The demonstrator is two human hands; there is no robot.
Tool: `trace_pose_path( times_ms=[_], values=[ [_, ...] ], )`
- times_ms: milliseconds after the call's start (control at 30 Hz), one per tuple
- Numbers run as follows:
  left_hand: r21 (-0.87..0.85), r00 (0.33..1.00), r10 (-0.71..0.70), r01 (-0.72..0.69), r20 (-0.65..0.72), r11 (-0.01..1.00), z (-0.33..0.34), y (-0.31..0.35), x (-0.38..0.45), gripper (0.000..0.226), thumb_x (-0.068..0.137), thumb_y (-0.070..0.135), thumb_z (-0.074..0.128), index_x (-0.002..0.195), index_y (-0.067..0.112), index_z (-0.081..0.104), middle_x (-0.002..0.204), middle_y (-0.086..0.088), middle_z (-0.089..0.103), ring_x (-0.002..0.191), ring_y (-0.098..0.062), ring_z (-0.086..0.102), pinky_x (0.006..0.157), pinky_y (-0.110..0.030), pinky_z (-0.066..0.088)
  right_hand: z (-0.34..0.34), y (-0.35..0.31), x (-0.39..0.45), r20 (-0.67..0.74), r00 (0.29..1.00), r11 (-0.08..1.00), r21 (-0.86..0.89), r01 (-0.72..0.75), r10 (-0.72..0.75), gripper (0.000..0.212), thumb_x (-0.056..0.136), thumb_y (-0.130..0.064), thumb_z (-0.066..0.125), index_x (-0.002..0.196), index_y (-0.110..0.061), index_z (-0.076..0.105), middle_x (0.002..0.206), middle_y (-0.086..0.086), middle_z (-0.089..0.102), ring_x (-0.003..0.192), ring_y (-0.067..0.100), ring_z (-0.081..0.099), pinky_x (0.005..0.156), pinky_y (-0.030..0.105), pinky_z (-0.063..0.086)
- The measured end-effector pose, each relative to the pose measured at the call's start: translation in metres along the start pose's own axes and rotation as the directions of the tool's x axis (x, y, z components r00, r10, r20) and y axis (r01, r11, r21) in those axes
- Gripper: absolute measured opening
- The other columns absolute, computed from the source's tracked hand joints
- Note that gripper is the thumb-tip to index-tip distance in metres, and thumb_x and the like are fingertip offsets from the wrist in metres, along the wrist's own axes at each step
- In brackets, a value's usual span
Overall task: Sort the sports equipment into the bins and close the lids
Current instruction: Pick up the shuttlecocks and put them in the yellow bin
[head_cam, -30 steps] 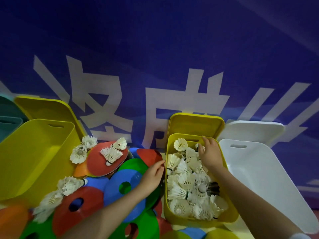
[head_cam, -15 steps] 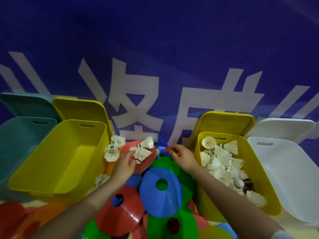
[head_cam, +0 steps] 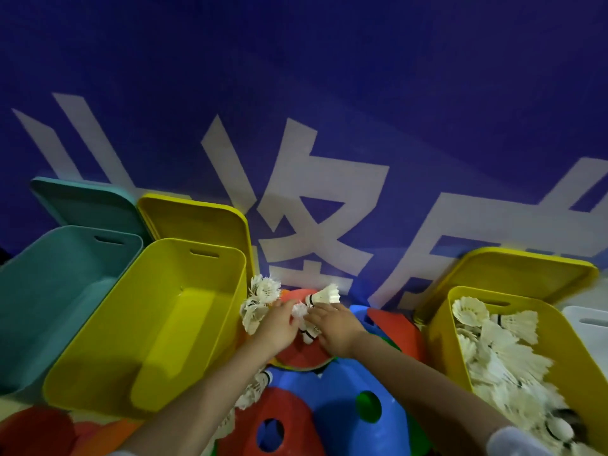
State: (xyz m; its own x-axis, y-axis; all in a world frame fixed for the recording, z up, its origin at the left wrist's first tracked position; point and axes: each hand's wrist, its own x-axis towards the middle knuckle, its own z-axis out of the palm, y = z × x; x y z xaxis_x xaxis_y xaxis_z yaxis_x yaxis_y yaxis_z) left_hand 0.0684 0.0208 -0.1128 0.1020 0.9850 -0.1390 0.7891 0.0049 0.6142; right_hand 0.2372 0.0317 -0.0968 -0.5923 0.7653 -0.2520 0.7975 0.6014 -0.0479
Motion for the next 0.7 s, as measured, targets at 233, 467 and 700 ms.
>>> trace_pose_path(
  times_ms=[233,467,700],
  values=[
    [0.220,0.979,0.076,-0.118,0.191,0.968,0.023,-0.008,0.039,0.058,0.093,0.023,0.048,0.147,0.024,0.029,0.148,-0.007,0.034,0.132,-0.029,0.037,0.108,-0.039,0.037,0.001,0.032,0.013,0.068,0.998,0.929,-0.369,0.041,-0.017,0.058,0.087,-0.040,0.052,0.137,-0.012,0.047,0.151,0.016,0.028,0.139,0.031,0.022,0.118,0.051,0.005],
    [0.064,0.971,-0.027,0.012,0.238,0.998,0.043,-0.003,0.060,0.074,0.085,0.041,0.064,0.148,0.020,0.030,0.146,-0.010,0.039,0.132,-0.026,0.040,0.108,-0.035,0.035,0.003,0.062,-0.007,0.091,0.991,0.945,-0.304,0.119,-0.096,0.043,0.085,-0.030,0.056,0.123,-0.012,0.050,0.130,0.011,0.051,0.126,0.031,0.041,0.113,0.047,0.022],
    [-0.019,0.981,-0.142,0.145,0.129,0.989,0.057,0.011,0.056,0.055,0.086,0.019,0.063,0.138,0.018,0.045,0.136,-0.014,0.047,0.121,-0.030,0.050,0.100,-0.033,0.041,-0.001,0.071,-0.031,-0.072,0.996,0.979,-0.202,0.040,-0.055,0.040,0.081,-0.036,0.059,0.116,-0.016,0.059,0.118,0.008,0.056,0.115,0.029,0.049,0.102,0.042,0.036]
  ],
)
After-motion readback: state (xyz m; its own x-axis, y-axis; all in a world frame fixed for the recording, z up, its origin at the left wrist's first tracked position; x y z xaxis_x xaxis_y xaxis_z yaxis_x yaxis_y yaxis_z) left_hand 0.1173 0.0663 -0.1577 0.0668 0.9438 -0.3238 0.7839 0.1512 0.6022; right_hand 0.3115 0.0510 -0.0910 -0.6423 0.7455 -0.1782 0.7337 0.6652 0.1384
